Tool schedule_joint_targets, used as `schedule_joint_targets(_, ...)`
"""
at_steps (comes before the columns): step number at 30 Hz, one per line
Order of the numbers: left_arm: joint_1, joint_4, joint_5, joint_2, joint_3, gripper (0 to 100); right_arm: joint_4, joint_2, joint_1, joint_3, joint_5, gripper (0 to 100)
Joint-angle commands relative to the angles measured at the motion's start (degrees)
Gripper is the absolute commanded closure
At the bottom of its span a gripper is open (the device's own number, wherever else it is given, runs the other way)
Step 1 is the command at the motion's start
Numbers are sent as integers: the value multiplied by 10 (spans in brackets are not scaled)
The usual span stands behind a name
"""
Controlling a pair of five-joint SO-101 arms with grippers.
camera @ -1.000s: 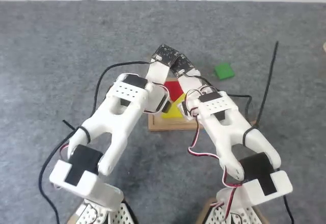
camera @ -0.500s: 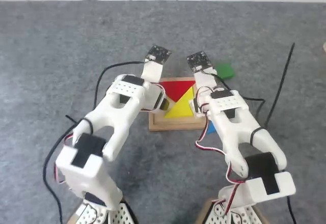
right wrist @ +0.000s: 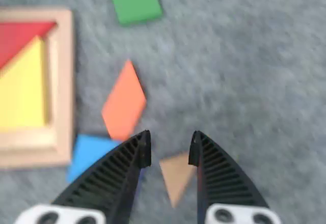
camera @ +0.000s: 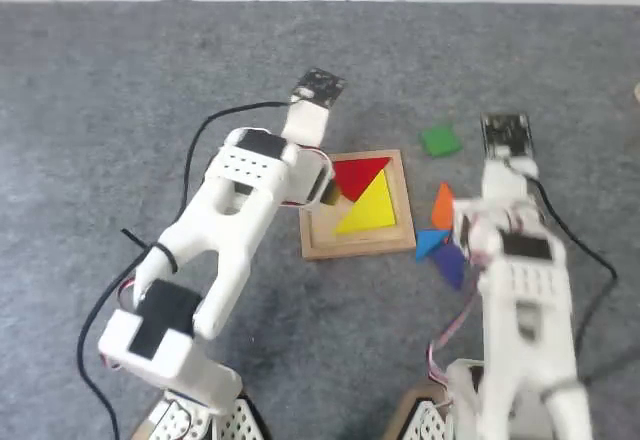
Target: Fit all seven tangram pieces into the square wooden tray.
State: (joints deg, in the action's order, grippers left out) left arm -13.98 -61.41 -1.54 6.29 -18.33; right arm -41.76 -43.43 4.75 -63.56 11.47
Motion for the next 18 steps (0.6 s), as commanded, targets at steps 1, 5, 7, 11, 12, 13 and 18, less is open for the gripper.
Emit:
schedule_joint_targets(1, -30, -1, 42, -20, 22, 701, 1, -118, 23, -76, 50, 853)
schedule_joint_targets(5, -84, 33, 43, 43, 22, 680, 1, -172, 16, -116, 55, 854)
schedule_joint_targets(7, -113, 45, 25, 79, 29, 680, 7, -179, 0, -126, 57, 854)
schedule_joint_targets(11, -142, 45, -3, 125, 55, 680, 22, -178, -14, -139, 60, 854)
schedule_joint_targets(12, -145, 45, -6, 130, 59, 680, 22, -178, -14, -139, 60, 854)
schedule_joint_targets(13, -146, 46, -7, 136, 61, 680, 22, -178, -15, -139, 60, 854)
schedule_joint_targets(18, -142, 39, -6, 156, 80, 681, 22, -178, -15, -139, 60, 854)
